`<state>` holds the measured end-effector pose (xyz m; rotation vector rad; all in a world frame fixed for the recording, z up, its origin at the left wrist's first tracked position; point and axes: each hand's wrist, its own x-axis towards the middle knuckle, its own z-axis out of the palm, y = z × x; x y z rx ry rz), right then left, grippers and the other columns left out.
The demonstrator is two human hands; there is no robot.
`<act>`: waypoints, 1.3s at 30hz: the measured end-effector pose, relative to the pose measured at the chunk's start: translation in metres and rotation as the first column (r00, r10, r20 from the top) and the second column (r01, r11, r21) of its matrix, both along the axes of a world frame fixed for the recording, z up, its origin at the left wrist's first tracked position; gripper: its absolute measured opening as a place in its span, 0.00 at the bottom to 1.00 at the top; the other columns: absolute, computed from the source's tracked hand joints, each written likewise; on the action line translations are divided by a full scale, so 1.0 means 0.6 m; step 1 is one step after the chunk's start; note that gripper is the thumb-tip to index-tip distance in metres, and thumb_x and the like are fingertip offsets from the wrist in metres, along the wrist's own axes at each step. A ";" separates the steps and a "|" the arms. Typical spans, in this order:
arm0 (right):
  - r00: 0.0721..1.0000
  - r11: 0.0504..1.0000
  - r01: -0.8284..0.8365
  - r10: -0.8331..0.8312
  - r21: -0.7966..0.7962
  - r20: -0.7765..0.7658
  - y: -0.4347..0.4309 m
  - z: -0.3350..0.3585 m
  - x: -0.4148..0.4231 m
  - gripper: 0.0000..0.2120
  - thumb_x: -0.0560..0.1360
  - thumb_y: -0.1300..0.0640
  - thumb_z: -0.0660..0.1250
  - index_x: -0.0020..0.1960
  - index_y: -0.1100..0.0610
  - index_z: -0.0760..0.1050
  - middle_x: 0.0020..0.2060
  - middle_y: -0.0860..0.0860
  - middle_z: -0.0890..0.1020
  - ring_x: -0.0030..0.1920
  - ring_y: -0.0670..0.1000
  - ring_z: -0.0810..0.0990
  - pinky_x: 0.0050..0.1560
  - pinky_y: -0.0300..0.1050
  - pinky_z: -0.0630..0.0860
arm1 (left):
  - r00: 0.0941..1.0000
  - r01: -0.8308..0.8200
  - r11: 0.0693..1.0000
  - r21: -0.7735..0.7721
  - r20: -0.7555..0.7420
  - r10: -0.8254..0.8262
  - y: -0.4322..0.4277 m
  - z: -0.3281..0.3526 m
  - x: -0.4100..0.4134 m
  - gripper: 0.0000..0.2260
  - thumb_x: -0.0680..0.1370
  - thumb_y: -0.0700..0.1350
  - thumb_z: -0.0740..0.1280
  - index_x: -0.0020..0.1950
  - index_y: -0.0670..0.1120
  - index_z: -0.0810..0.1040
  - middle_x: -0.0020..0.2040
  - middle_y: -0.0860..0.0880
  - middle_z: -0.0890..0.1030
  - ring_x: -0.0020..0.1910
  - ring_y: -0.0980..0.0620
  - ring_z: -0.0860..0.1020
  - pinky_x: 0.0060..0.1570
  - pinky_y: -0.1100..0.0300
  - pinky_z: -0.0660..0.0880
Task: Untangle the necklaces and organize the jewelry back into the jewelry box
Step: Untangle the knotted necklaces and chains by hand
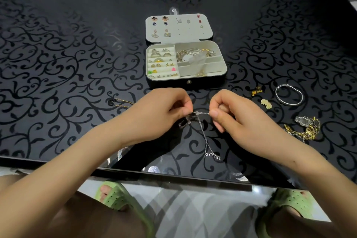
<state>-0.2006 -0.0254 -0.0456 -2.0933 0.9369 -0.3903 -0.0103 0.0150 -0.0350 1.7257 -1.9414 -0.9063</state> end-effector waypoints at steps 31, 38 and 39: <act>0.975 0.943 0.115 -0.168 0.313 0.147 0.010 0.012 0.010 0.07 0.71 0.57 0.71 0.35 0.58 0.80 0.21 0.47 0.60 0.24 0.45 0.55 0.25 0.32 0.56 | 0.831 -0.164 0.974 0.156 -0.509 0.222 0.011 -0.002 -0.020 0.07 0.81 0.43 0.56 0.44 0.49 0.69 0.29 0.55 0.72 0.30 0.55 0.71 0.30 0.67 0.66; 0.950 0.912 0.152 -0.241 0.380 0.199 0.002 0.019 0.002 0.04 0.70 0.56 0.72 0.38 0.56 0.83 0.26 0.53 0.70 0.30 0.48 0.64 0.31 0.35 0.60 | 0.872 -0.132 0.975 0.180 -0.446 0.200 0.014 -0.002 -0.015 0.02 0.77 0.37 0.64 0.45 0.44 0.74 0.31 0.50 0.74 0.31 0.49 0.75 0.33 0.57 0.72; 0.947 0.911 0.161 -0.250 0.379 0.200 0.002 0.019 0.001 0.05 0.70 0.57 0.72 0.38 0.57 0.83 0.26 0.52 0.69 0.29 0.47 0.63 0.30 0.34 0.60 | 0.868 -0.134 0.972 0.192 -0.451 0.208 0.014 -0.002 -0.014 0.02 0.76 0.36 0.65 0.45 0.43 0.75 0.31 0.49 0.74 0.31 0.49 0.76 0.34 0.56 0.73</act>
